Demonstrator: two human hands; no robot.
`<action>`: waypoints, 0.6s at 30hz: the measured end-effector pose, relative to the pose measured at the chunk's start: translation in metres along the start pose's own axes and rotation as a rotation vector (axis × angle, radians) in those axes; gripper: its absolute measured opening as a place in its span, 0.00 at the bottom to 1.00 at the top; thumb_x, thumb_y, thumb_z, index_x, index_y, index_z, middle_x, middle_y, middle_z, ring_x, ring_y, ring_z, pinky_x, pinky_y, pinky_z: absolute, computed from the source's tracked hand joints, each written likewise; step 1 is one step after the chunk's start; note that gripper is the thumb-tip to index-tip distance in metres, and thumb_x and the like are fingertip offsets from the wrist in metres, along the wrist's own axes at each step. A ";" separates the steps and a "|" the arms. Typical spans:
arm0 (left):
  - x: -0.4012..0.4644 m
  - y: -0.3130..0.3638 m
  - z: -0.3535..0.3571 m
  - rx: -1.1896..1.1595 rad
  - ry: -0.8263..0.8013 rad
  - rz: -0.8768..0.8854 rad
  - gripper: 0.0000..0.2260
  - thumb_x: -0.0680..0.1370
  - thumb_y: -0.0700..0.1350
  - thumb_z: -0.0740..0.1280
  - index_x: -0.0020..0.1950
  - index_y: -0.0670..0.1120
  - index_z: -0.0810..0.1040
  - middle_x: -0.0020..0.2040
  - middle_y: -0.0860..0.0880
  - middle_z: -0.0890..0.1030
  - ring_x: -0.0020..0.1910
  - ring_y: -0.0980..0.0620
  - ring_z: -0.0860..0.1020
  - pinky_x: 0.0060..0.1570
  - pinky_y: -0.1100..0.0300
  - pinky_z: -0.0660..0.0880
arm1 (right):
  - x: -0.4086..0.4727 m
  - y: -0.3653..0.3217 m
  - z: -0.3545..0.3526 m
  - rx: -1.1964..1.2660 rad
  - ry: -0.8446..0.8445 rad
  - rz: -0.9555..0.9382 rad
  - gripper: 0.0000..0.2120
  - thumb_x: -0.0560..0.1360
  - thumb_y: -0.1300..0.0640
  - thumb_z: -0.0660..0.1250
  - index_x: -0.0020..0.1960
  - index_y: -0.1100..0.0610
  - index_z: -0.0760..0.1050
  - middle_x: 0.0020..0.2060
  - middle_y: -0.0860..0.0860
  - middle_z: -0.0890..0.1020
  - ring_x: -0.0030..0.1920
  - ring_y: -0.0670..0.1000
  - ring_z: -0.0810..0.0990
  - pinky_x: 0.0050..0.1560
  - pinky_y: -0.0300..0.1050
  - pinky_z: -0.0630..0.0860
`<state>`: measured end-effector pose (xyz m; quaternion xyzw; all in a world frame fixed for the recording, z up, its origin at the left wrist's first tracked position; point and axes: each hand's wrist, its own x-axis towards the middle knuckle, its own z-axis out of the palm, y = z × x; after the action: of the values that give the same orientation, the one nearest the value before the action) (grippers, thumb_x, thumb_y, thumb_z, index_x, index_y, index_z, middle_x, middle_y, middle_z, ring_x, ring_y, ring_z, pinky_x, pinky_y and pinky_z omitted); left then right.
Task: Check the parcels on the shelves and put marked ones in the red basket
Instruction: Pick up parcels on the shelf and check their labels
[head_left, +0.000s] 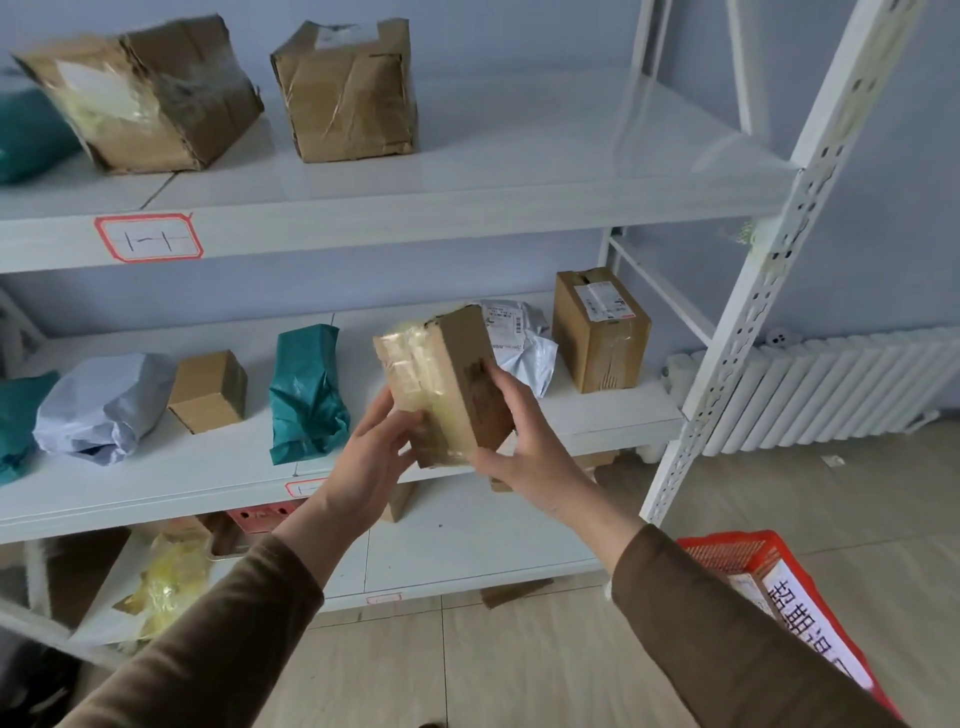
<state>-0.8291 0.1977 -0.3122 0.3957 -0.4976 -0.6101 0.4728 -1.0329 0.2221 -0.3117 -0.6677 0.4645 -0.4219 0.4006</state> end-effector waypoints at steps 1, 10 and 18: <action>-0.001 -0.001 0.002 -0.022 0.011 -0.004 0.20 0.83 0.36 0.59 0.73 0.51 0.74 0.53 0.45 0.83 0.53 0.44 0.78 0.54 0.49 0.76 | -0.003 0.002 0.001 -0.124 0.019 -0.061 0.45 0.74 0.59 0.73 0.82 0.42 0.51 0.80 0.41 0.56 0.79 0.41 0.55 0.78 0.46 0.60; -0.005 0.002 0.013 0.038 -0.049 0.116 0.23 0.80 0.31 0.64 0.74 0.47 0.69 0.58 0.41 0.82 0.57 0.43 0.79 0.60 0.49 0.78 | -0.006 0.010 -0.006 -0.027 0.063 -0.051 0.46 0.75 0.62 0.70 0.81 0.37 0.47 0.79 0.40 0.57 0.78 0.38 0.57 0.71 0.36 0.65; 0.000 0.003 -0.001 0.203 -0.041 0.055 0.24 0.81 0.44 0.70 0.74 0.62 0.70 0.64 0.41 0.77 0.65 0.41 0.75 0.59 0.58 0.74 | 0.013 0.029 -0.009 0.937 0.086 0.431 0.22 0.83 0.50 0.57 0.73 0.57 0.74 0.67 0.59 0.81 0.67 0.63 0.77 0.62 0.63 0.78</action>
<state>-0.8277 0.1978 -0.3099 0.4152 -0.5773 -0.5512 0.4365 -1.0471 0.2012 -0.3331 -0.2880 0.3685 -0.5196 0.7151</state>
